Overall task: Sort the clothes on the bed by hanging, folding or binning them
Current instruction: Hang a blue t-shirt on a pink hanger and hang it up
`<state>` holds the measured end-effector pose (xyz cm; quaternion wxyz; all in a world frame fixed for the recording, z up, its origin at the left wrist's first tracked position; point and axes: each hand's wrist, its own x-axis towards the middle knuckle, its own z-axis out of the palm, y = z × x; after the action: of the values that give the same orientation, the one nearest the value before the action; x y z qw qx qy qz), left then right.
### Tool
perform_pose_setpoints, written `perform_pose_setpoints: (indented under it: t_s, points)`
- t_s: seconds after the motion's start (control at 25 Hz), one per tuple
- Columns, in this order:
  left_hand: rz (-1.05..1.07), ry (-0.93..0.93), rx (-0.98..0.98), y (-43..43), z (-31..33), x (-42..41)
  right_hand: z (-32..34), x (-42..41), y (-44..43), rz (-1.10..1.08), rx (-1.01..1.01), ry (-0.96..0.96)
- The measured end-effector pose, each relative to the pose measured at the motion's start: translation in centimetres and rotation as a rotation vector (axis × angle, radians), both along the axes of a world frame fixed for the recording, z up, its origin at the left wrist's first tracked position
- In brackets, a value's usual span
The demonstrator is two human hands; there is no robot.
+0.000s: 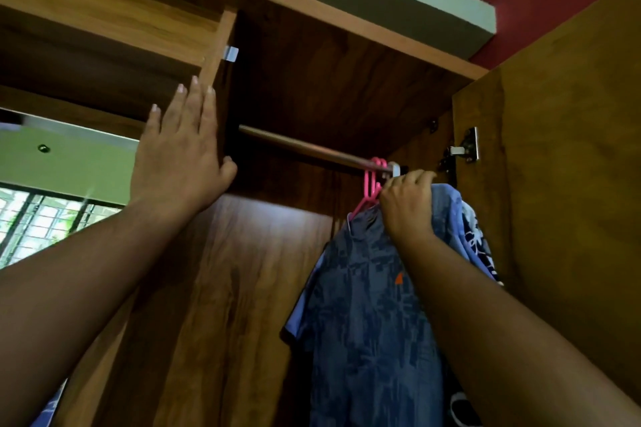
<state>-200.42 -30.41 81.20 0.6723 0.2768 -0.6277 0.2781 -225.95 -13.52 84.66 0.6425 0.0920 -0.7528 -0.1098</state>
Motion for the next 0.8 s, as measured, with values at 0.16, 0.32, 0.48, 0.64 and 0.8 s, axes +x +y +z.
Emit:
perform_pose_setpoints:
  t_s: [0.16, 0.32, 0.48, 0.64, 0.8]
  points:
    - [-0.015, 0.003, -0.011, 0.1, -0.8, -0.2, -2.0, 0.1, 0.1, -0.021, 0.106, 0.016]
    - [-0.074, -0.047, -0.015, 0.3, -2.2, 0.0, -6.4, 0.2, 0.7, 0.138, 0.145, -0.111]
    - [-0.159, -0.041, -0.017, 0.4, -6.2, 0.0, -11.9, 0.5, 1.8, 0.393, 0.161, -0.317]
    - [-0.208, -0.096, 0.042, 0.4, -11.2, -0.1, -16.7, 0.8, 3.2, 0.49, 0.203, -0.428]
    - [-0.233, -0.147, 0.1, 0.6, -16.2, 0.4, -22.8, 0.8, 4.9, 0.619, 0.141, -0.684]
